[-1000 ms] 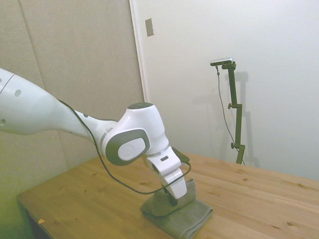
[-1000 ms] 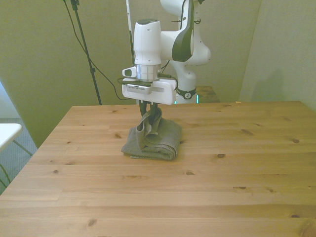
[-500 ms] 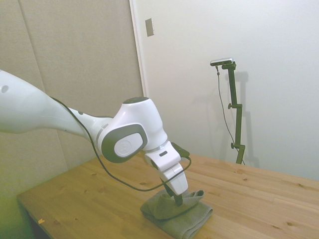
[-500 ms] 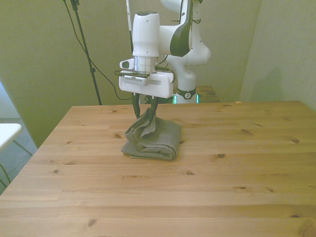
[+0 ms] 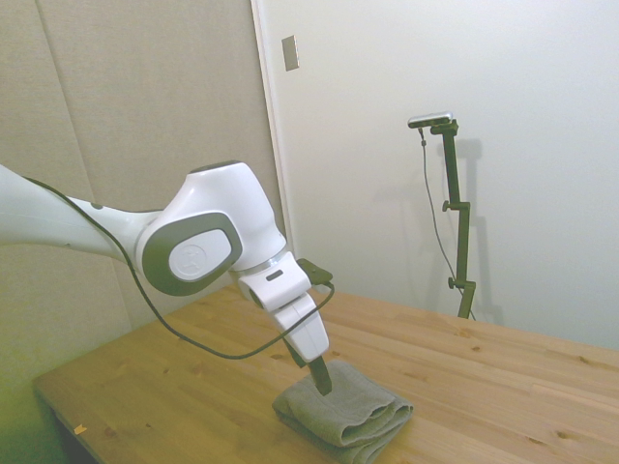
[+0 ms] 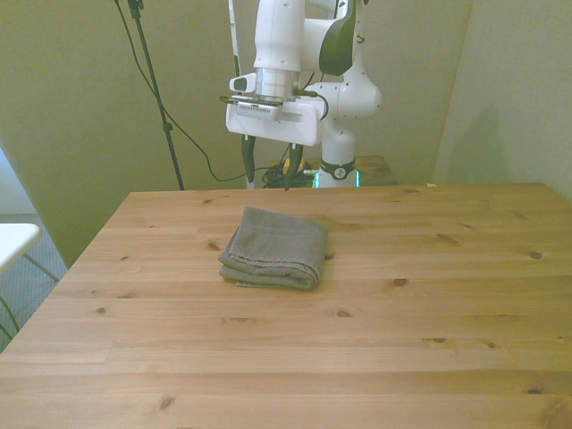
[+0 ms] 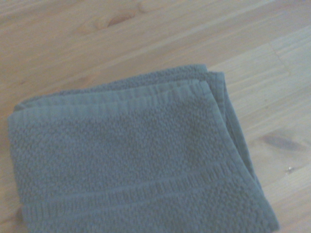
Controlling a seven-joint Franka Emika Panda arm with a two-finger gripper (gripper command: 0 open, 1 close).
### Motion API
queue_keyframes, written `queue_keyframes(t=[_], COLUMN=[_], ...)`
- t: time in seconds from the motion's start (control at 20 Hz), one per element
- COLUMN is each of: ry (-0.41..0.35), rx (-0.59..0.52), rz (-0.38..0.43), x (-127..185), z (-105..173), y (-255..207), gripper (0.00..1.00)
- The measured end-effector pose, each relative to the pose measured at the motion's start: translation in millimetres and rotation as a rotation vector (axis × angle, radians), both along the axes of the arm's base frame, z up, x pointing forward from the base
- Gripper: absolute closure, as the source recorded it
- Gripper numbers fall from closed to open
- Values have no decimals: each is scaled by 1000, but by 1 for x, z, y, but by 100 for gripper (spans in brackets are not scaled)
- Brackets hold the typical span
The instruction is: Fold the towel
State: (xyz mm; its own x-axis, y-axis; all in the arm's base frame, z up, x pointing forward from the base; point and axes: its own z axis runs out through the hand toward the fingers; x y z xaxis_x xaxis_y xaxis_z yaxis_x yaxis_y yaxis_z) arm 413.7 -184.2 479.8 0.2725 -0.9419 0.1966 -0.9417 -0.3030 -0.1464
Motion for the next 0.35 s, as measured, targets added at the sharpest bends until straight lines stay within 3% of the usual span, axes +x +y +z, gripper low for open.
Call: queue_keyframes(t=[0.35], ry=[84], rx=[40], rz=[167], x=[-39], z=[-4], y=[66], gripper=[0])
